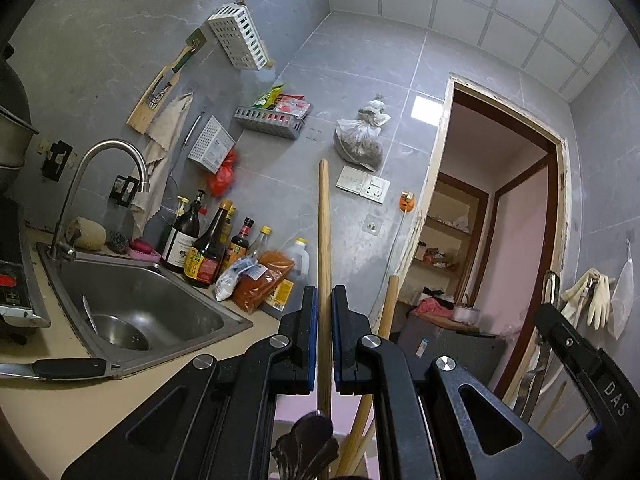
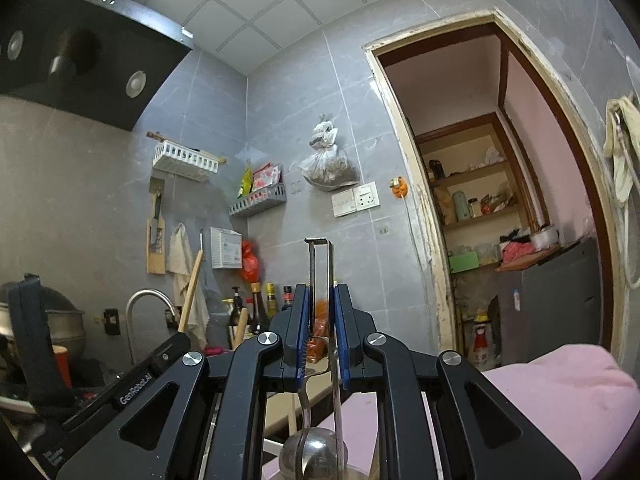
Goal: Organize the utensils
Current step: 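Carry the peeler and chopstick up over the white basket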
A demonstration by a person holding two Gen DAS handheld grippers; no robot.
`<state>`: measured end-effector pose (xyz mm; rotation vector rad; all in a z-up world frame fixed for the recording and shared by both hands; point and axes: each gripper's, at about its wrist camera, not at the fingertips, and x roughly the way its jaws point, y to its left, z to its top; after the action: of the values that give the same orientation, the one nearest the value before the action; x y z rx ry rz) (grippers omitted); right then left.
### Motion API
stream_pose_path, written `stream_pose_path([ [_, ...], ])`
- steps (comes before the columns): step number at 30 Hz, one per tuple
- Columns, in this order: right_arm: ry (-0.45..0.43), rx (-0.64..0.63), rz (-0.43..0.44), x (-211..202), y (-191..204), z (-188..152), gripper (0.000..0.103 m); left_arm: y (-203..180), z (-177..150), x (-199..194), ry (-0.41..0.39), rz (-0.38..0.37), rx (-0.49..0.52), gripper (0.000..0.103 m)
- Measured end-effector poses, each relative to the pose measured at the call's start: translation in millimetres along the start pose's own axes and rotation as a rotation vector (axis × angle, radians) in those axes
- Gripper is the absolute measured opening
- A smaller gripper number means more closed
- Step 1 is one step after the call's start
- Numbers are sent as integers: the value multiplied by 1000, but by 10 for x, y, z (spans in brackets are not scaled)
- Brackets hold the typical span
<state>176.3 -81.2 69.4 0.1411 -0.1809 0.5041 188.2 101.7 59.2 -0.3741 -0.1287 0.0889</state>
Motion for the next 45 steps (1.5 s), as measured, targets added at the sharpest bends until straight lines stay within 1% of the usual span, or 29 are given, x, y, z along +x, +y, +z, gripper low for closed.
stream_pose_path([
  [3, -2, -28, -2, -22, 38, -20, 11, -12, -18, -3, 10, 6, 24, 4],
  [10, -1, -39, 1, -64, 51, -48, 12, -19, -80, -5, 50, 11, 30, 5],
  [16, -6, -65, 3, -85, 103, -62, 12, -106, -141, -32, 48, 14, 86, 5],
  [22, -9, -88, 14, -102, 154, -70, 13, -91, -162, -38, 77, 16, 81, 5],
  [24, -9, -90, 18, -106, 160, -73, 14, -91, -168, -54, 83, 17, 80, 5],
  [34, -6, -85, 22, -97, 154, -73, 18, -92, -169, -80, 89, 4, 73, 5],
  [36, -8, -85, 22, -98, 154, -73, 21, -90, -156, -82, 89, -5, 65, 5],
  [41, -11, -81, 21, -102, 147, -73, 26, -76, -121, -100, 88, -22, 55, 10],
  [43, -15, -76, 18, -106, 139, -63, 28, -66, -80, -124, 80, -35, 44, 15],
  [44, -19, -72, 16, -115, 133, -52, 30, -64, -52, -137, 74, -42, 36, 16],
  [45, -23, -65, 14, -120, 124, -38, 34, -51, -11, -160, 66, -51, 23, 20],
])
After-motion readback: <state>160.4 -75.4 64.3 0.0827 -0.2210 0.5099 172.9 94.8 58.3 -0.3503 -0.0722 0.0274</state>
